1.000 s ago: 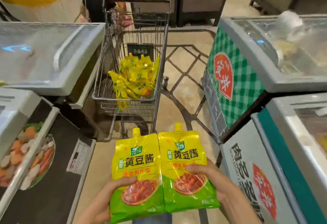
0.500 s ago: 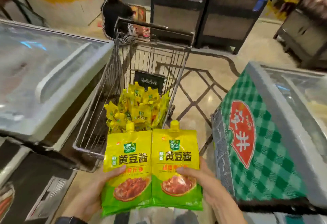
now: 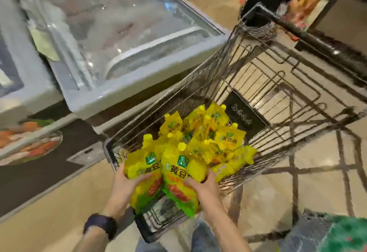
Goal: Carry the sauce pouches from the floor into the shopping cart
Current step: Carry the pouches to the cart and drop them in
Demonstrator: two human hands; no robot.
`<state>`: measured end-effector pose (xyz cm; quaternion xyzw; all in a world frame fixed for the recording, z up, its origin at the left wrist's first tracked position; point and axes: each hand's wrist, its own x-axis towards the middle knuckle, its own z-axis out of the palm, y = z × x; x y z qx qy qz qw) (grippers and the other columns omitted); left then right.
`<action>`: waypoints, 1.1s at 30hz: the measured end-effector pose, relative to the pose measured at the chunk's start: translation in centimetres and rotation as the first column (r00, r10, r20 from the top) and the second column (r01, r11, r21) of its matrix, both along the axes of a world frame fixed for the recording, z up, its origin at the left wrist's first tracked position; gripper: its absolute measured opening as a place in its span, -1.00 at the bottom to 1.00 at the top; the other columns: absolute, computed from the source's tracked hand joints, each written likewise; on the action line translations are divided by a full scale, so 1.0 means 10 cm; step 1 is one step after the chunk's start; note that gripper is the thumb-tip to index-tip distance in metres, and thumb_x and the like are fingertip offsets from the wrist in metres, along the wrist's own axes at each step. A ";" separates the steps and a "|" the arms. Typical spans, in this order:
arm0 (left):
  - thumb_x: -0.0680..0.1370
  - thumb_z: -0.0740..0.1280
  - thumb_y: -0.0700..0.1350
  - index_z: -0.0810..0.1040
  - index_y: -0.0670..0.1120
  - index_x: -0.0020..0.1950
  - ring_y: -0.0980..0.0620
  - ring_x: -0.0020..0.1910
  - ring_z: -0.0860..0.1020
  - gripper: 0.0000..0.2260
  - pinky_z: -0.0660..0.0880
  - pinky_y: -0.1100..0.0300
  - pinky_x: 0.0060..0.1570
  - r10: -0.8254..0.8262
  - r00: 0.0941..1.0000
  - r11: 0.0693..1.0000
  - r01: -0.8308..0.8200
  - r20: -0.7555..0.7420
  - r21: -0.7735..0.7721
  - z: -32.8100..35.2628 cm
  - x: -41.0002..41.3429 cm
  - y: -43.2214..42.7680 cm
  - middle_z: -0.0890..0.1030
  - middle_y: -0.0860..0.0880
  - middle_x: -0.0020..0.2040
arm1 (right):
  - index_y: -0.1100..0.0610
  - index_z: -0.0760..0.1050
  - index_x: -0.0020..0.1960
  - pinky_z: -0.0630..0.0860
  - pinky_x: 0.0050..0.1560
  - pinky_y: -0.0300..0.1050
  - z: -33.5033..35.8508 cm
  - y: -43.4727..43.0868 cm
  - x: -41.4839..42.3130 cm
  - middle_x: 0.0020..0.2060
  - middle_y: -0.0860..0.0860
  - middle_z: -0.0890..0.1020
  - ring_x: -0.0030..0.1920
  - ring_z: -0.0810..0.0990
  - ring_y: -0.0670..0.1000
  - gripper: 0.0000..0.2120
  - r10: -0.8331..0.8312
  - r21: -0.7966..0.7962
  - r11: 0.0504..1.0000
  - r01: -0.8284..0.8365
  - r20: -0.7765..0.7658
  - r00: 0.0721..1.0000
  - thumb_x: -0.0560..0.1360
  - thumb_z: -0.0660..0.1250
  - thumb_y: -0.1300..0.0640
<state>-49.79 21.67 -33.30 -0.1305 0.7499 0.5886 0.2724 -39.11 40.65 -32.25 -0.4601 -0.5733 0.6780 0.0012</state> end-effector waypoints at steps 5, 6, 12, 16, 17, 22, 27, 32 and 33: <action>0.32 0.57 -0.38 0.43 -0.06 -0.05 -0.03 -0.15 0.58 -0.58 0.52 0.03 -0.11 0.132 0.989 0.990 -0.134 -0.063 -0.035 -0.65 -0.08 0.28 0.60 -0.16 -0.08 | 0.01 0.39 -0.23 0.43 -0.12 -0.19 -0.74 -0.14 -0.32 -0.25 -0.05 0.53 -0.18 0.51 0.00 -0.58 0.178 0.073 0.979 -0.191 0.155 0.972 0.28 0.48 0.47; 0.33 0.54 -0.38 0.41 -0.05 -0.06 -0.04 -0.15 0.53 -0.60 0.48 0.02 -0.12 0.136 0.989 0.989 -0.138 -0.052 -0.047 -0.82 -0.09 0.30 0.56 -0.18 -0.12 | -0.01 0.39 -0.26 0.43 -0.10 -0.10 -0.93 -0.19 -0.33 -0.26 0.02 0.55 -0.17 0.53 0.06 -0.58 0.174 0.110 0.974 -0.198 0.200 0.964 0.25 0.49 0.44; 0.41 0.47 -0.11 0.49 0.08 0.19 -0.06 0.13 0.61 -0.61 0.54 0.02 0.12 -0.103 0.994 0.965 0.105 0.023 -0.240 -1.64 0.07 0.35 0.62 -0.03 0.13 | 0.12 0.36 -0.19 0.35 -0.26 -0.29 -1.44 -0.45 -0.39 -0.29 0.04 0.48 -0.27 0.42 -0.02 -0.68 0.136 0.247 0.946 -0.209 0.284 0.949 0.28 0.27 0.52; 0.43 0.37 0.07 0.55 0.08 0.30 0.12 0.13 0.60 -0.57 0.55 0.14 0.07 -0.200 0.979 0.937 0.179 -0.041 -0.299 -1.56 0.11 0.44 0.64 0.10 0.17 | 0.11 0.48 0.15 0.40 -0.07 -0.04 -1.38 -0.44 -0.39 0.03 0.09 0.63 0.03 0.58 0.13 -0.65 0.226 0.347 0.872 -0.346 0.342 0.912 0.39 0.35 0.31; 0.41 0.39 0.10 0.50 0.11 0.34 0.11 0.15 0.59 -0.51 0.55 0.13 0.07 -0.234 0.972 0.918 0.210 -0.033 -0.336 -1.52 0.11 0.43 0.63 0.09 0.21 | 0.12 0.49 0.16 0.40 -0.06 -0.04 -1.36 -0.43 -0.40 0.06 0.12 0.63 0.08 0.58 0.16 -0.66 0.253 0.348 0.855 -0.386 0.369 0.894 0.40 0.35 0.30; 0.47 0.43 -0.04 0.35 0.05 0.49 -0.11 0.34 0.48 -0.41 0.43 0.13 0.18 -0.447 0.892 0.786 0.424 0.059 -0.450 -1.19 0.19 0.43 0.51 -0.06 0.37 | 0.02 0.48 0.18 0.51 -0.01 -0.01 -1.17 -0.33 -0.34 0.08 0.06 0.63 0.11 0.60 0.16 -0.61 0.446 0.276 0.739 -0.615 0.483 0.754 0.36 0.39 0.16; 0.40 0.34 0.10 0.38 0.12 0.37 -0.15 0.16 0.60 -0.47 0.58 -0.06 0.03 -0.489 0.867 0.702 0.459 0.100 -0.544 -0.87 0.24 0.29 0.60 -0.06 0.19 | 0.12 0.54 0.21 0.49 0.02 -0.07 -0.68 0.05 -0.39 0.08 0.10 0.66 0.12 0.61 0.15 -0.58 0.559 0.265 0.643 -0.719 0.479 0.677 0.36 0.44 0.19; 0.53 0.39 0.07 0.35 -0.01 0.45 -0.11 0.24 0.54 -0.48 0.51 0.03 0.12 -0.299 0.953 0.735 0.192 -0.056 -0.650 -0.40 0.35 0.17 0.54 -0.07 0.29 | 0.12 0.47 0.28 0.50 0.05 0.01 -0.22 0.37 -0.65 0.17 0.11 0.59 0.18 0.57 0.17 -0.53 0.591 0.512 0.441 -0.737 0.452 0.668 0.39 0.43 0.16; 0.53 0.38 0.10 0.34 0.00 0.46 -0.11 0.26 0.53 -0.46 0.51 0.03 0.15 -0.240 0.965 0.743 0.116 -0.100 -0.660 -0.31 0.39 0.13 0.53 -0.06 0.32 | 0.11 0.43 0.33 0.49 0.10 0.02 -0.17 0.39 -0.74 0.22 0.11 0.54 0.22 0.54 0.17 -0.49 0.628 0.542 0.374 -0.753 0.449 0.635 0.40 0.43 0.13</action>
